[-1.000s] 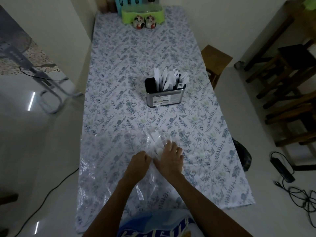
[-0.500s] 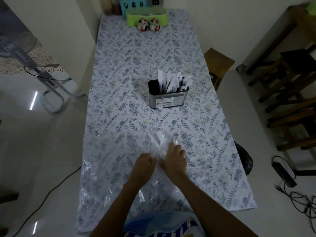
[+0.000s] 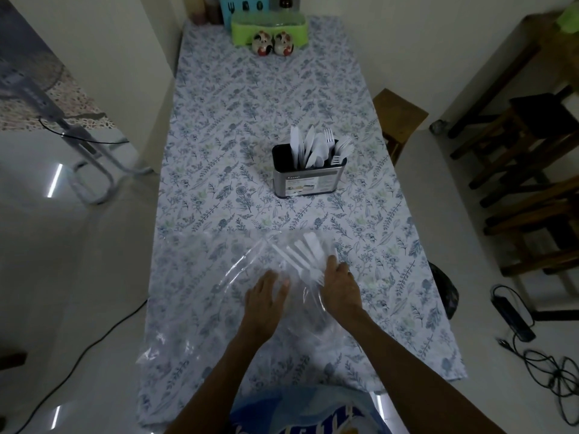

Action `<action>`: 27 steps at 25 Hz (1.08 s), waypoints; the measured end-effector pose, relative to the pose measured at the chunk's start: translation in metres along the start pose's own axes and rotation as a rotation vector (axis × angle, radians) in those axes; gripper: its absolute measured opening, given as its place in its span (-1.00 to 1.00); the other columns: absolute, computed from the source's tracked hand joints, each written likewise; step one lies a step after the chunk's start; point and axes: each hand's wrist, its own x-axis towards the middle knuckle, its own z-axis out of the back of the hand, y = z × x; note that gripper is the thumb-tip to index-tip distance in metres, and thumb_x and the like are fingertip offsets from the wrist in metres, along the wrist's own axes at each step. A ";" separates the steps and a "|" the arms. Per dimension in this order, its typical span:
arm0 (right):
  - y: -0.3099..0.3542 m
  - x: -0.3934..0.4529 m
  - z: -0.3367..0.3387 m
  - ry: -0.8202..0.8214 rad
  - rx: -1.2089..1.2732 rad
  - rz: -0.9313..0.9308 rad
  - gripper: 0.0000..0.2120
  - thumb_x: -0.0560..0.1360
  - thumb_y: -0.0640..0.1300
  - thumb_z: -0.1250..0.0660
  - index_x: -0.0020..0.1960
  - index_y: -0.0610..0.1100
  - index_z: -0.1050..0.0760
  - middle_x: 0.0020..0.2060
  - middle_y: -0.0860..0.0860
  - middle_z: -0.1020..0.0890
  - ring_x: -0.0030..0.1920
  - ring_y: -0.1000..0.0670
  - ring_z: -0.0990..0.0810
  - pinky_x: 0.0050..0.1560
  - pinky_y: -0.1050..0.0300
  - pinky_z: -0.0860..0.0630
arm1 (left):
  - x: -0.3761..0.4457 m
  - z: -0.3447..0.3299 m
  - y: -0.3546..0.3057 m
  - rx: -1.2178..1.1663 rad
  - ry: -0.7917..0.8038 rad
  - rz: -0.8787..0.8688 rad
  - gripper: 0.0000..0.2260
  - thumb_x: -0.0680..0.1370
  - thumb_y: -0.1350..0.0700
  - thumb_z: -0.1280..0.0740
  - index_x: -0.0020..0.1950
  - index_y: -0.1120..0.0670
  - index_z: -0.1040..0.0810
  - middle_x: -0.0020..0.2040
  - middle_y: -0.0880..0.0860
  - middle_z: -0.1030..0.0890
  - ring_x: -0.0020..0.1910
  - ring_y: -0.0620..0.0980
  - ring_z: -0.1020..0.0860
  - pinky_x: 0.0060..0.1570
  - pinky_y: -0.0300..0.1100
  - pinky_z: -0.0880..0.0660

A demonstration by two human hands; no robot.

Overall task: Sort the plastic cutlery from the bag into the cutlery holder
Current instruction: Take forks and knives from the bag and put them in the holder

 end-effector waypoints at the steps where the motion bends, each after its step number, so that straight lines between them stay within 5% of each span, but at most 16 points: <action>1: -0.003 0.000 0.004 0.009 0.026 -0.025 -0.25 0.54 -0.02 -0.40 0.49 -0.22 -0.02 0.23 -0.27 -0.40 0.12 -0.24 -0.61 0.07 -0.05 -0.65 | 0.003 0.002 0.002 0.035 0.029 0.001 -0.42 0.62 -0.39 0.11 0.50 -0.17 -0.36 0.56 -0.03 -0.35 0.56 -0.04 -0.26 0.52 0.24 -0.17; 7: -0.022 0.022 0.027 0.005 0.252 -0.124 -0.27 0.51 -0.08 -0.41 0.47 -0.25 -0.06 0.21 -0.25 -0.42 0.06 -0.31 -0.60 -0.05 -0.04 -0.57 | 0.015 0.010 0.010 0.422 0.170 -0.105 -0.28 0.54 -0.40 -0.17 0.63 -0.14 -0.13 0.67 -0.08 0.07 0.64 -0.05 0.06 0.56 0.15 0.12; 13: -0.045 0.036 0.039 0.003 0.112 0.049 -0.50 0.56 0.00 -0.36 0.33 -0.20 -0.22 0.03 -0.17 -0.49 -0.20 -0.10 -0.54 -0.28 0.08 -0.46 | 0.019 0.030 0.025 0.526 0.165 -0.214 -0.13 0.42 -0.39 -0.37 0.62 -0.10 -0.14 0.67 -0.05 0.10 0.62 -0.06 0.16 0.53 0.23 0.04; 19: -0.041 -0.005 0.029 0.062 0.135 -0.093 -0.35 0.54 0.04 -0.38 0.46 -0.14 -0.13 0.20 -0.20 -0.45 0.06 -0.21 -0.61 -0.02 -0.05 -0.62 | 0.046 0.075 0.036 0.524 0.187 -0.212 -0.02 0.30 -0.44 -0.41 0.62 -0.11 -0.18 0.66 -0.11 0.01 0.62 -0.12 0.02 0.52 0.23 0.00; 23: -0.013 -0.024 0.033 0.054 -0.019 -0.179 0.00 0.42 0.27 -0.45 0.58 -0.10 0.04 0.47 -0.31 -0.20 0.41 -0.32 -0.36 0.30 -0.17 -0.47 | 0.061 0.097 0.041 0.600 0.242 -0.214 0.01 0.27 -0.34 -0.52 0.61 -0.07 -0.20 0.66 -0.14 -0.02 0.62 -0.09 -0.03 0.51 0.19 -0.08; 25: 0.016 -0.022 0.033 -0.168 -0.062 -0.034 -0.22 0.48 0.22 -0.40 0.54 -0.11 -0.19 0.46 -0.28 -0.29 0.41 -0.28 -0.38 0.32 -0.15 -0.47 | 0.060 0.098 0.037 0.634 0.265 -0.213 0.00 0.29 -0.27 -0.56 0.62 -0.07 -0.17 0.66 -0.14 0.01 0.62 -0.08 0.00 0.50 0.19 -0.09; 27: 0.046 -0.013 0.026 -0.222 0.002 0.131 -0.56 0.58 0.04 -0.31 0.39 -0.12 -0.42 0.27 -0.18 -0.53 0.21 -0.15 -0.57 0.12 0.01 -0.59 | 0.056 0.097 0.033 0.651 0.273 -0.215 -0.03 0.30 -0.23 -0.57 0.60 -0.06 -0.20 0.66 -0.12 0.02 0.63 -0.08 0.02 0.48 0.23 -0.14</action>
